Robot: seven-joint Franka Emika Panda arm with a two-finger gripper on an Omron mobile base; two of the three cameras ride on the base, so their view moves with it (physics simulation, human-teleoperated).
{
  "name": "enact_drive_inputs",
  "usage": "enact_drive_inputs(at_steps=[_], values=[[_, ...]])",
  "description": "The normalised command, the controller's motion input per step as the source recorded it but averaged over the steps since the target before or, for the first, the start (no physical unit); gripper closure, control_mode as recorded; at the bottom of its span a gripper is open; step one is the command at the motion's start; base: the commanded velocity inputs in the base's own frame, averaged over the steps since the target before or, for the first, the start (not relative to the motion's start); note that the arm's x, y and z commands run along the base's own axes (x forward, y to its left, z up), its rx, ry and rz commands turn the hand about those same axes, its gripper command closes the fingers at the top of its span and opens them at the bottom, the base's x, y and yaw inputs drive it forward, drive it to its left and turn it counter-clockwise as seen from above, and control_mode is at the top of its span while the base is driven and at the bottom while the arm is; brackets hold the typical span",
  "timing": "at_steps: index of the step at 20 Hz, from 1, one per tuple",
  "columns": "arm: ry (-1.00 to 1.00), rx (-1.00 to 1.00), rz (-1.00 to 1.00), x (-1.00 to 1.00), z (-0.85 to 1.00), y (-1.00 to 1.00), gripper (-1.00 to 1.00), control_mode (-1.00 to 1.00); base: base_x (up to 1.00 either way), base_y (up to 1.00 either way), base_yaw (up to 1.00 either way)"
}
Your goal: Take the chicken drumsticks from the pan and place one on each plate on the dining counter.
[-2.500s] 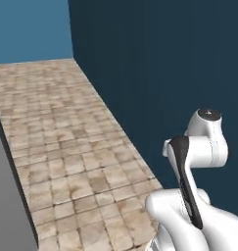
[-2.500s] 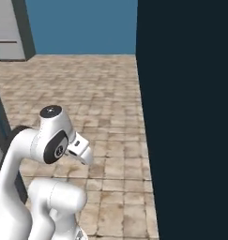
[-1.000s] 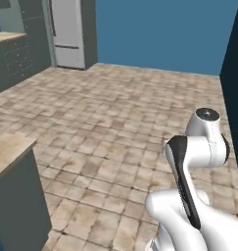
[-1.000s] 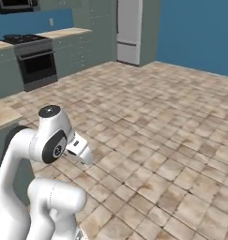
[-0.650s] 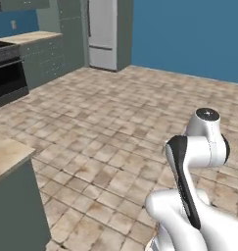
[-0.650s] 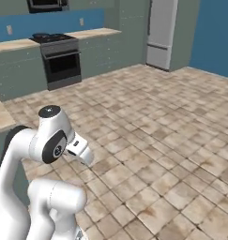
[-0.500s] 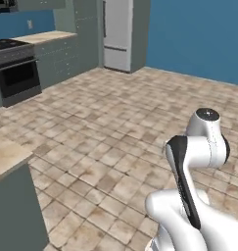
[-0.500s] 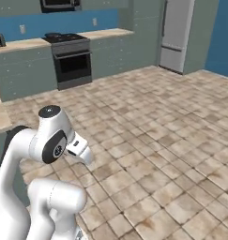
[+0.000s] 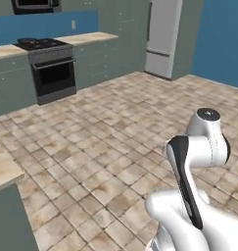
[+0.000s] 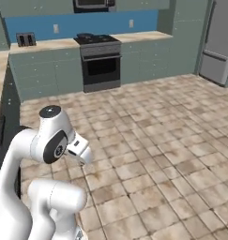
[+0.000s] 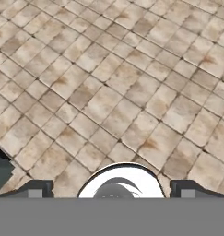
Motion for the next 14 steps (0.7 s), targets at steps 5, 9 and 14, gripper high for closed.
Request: enact_drive_inputs(at_steps=[5,9,14], values=[[0.0,0.0,0.0,0.0,0.0,0.0,-1.0,1.0,1.0,0.0,0.16],[0.0,0.0,0.0,0.0,0.0,0.0,-1.0,1.0,1.0,0.0,0.19],[0.0,0.0,0.0,0.0,0.0,0.0,-1.0,1.0,1.0,-0.03,0.22]])
